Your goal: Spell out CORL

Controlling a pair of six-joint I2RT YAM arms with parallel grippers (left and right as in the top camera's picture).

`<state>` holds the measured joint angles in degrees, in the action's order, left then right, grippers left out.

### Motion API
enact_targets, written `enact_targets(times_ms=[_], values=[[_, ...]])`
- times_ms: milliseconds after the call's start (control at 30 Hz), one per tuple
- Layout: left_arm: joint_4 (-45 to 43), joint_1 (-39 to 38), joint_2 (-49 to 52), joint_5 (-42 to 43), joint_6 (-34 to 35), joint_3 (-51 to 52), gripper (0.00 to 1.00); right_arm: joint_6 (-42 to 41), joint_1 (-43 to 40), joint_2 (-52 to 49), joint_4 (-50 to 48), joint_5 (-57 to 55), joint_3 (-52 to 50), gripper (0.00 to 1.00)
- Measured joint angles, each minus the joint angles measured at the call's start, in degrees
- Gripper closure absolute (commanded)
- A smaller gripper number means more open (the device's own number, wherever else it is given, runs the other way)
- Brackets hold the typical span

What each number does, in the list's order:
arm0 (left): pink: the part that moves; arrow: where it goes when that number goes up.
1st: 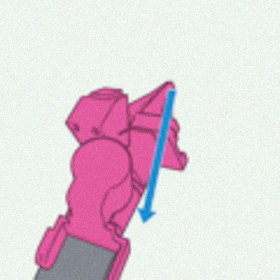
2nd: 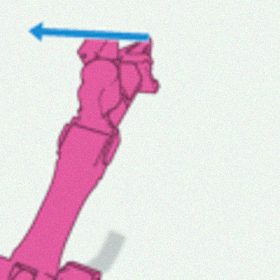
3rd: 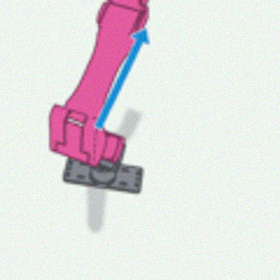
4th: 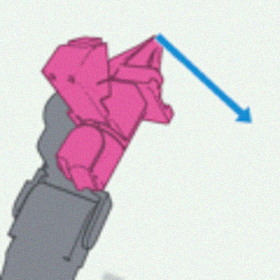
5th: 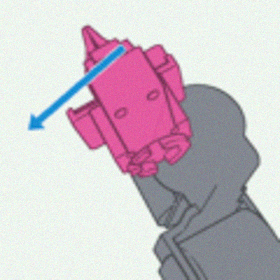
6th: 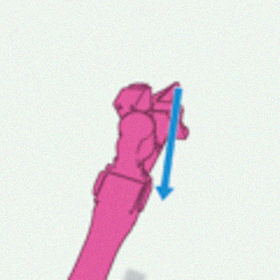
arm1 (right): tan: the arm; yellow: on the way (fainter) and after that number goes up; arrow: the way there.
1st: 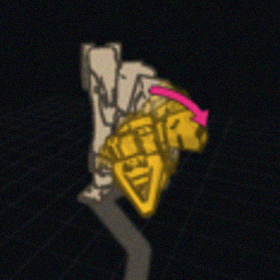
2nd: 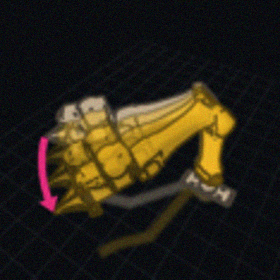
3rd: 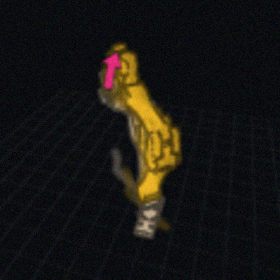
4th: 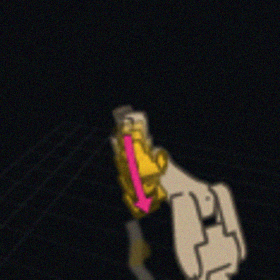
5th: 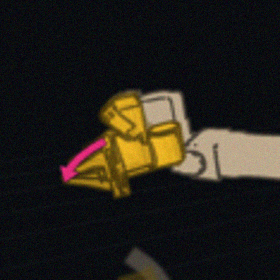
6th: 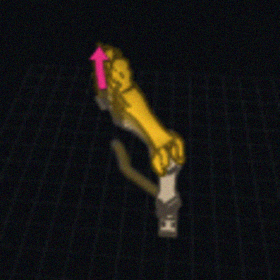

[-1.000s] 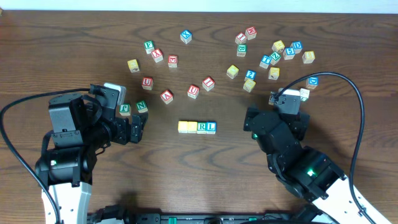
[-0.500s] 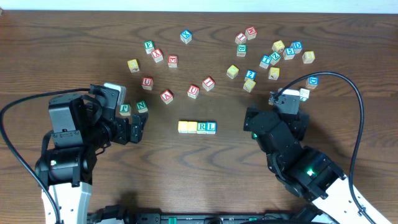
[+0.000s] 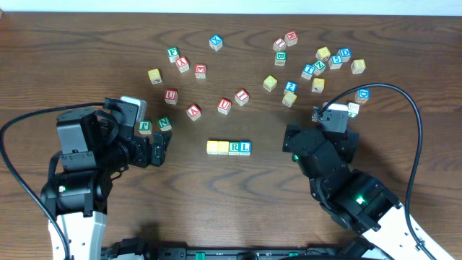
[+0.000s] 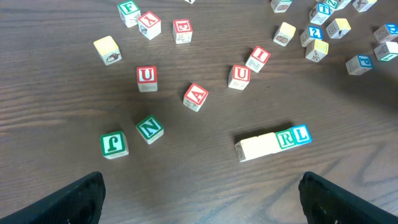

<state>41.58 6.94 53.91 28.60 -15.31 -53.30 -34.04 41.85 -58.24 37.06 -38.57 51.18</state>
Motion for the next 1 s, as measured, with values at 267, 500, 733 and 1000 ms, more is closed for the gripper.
enact_targets(times_ms=[267, 500, 733, 1000], values=[[1.0, -3.3, -2.1, 0.0, 0.0, 0.0, 0.02, 0.0, 0.0, 0.0, 0.0, 0.0, 0.0, 0.01], [1.4, -4.6, -14.1, -0.5, 0.0, 2.3, 0.02, 0.0, 0.0, 0.0, 0.0, 0.0, 0.0, 0.01], [-5.0, -4.8, -33.2, -0.7, 0.0, 13.6, 0.02, 0.0, 0.0, 0.0, 0.1, 0.0, 0.0, 0.01], [-25.9, -4.8, -48.1, -0.6, 0.0, 27.6, 0.02, 0.0, 0.0, 0.0, 0.0, 0.0, 0.0, 0.01]])
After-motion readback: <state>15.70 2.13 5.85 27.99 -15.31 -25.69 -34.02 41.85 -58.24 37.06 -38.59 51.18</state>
